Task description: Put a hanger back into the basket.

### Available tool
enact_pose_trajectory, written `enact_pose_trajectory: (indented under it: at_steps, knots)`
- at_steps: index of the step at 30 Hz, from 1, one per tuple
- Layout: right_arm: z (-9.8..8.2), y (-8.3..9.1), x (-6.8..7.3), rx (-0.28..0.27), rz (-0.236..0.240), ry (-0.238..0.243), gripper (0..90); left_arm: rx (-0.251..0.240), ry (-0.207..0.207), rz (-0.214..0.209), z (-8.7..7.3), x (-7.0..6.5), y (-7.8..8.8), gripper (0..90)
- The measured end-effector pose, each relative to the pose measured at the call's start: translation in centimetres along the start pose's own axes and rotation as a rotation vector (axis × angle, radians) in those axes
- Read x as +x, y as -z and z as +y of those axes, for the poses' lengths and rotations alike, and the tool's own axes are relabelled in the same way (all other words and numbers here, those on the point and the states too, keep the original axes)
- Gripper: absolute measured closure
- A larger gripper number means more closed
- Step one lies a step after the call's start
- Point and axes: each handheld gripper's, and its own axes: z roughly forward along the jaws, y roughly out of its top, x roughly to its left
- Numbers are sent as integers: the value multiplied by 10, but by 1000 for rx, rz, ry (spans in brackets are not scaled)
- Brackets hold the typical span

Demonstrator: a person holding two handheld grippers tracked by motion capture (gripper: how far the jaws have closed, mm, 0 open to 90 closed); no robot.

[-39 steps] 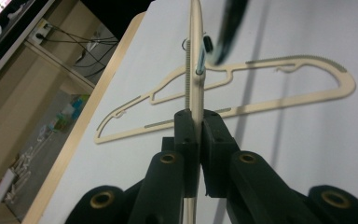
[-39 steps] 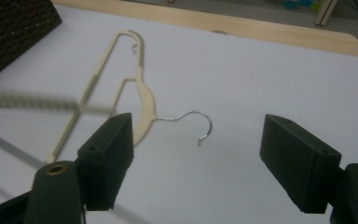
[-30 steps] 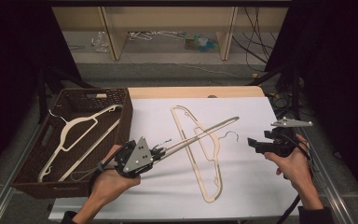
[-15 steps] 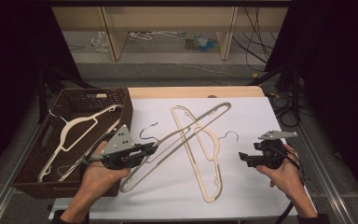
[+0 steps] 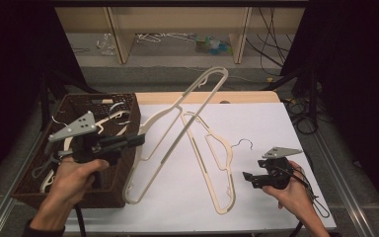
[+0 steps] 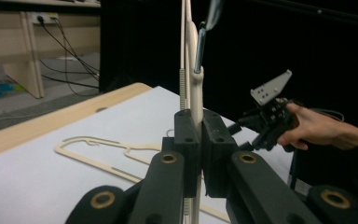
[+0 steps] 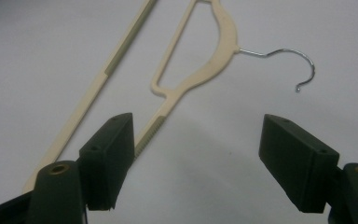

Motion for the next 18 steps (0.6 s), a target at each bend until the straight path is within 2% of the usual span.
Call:
enact_pose_trajectory:
  at_steps: [1,3,4,5,6,7,8,9,11,12,15,16,18]
  knots:
    - [0,-1,0,-10,-1,13,274,3,-8,13,5,1,4,860]
    - [0,-1,2,6,6,-9,274,-15,16,22,14,5,12,859]
    - [-1,-2,1,5,8,12,274,-21,25,13,20,8,17,859]
    - [-2,-1,4,27,9,-26,275,-22,32,17,24,9,20,860]
    - [-2,-3,4,11,6,-29,274,-38,-248,215,37,31,30,860]
    - [-3,-4,2,-3,1,8,274,-14,-196,93,39,28,31,860]
    - [-3,-3,2,18,10,0,274,-26,-112,49,42,24,33,860]
    - [-3,-4,1,15,11,10,274,-22,-239,160,52,34,42,860]
    - [-3,-4,1,21,10,13,274,-27,-225,148,59,37,48,860]
    - [-5,-6,2,-3,4,2,274,-25,-221,153,62,38,52,860]
    - [-5,-6,2,-8,5,-2,274,-9,-209,164,67,45,62,860]
    - [-6,-7,1,-16,3,21,272,-9,-207,166,67,49,65,859]
    - [-6,-6,1,0,9,28,272,5,-210,186,66,56,70,859]
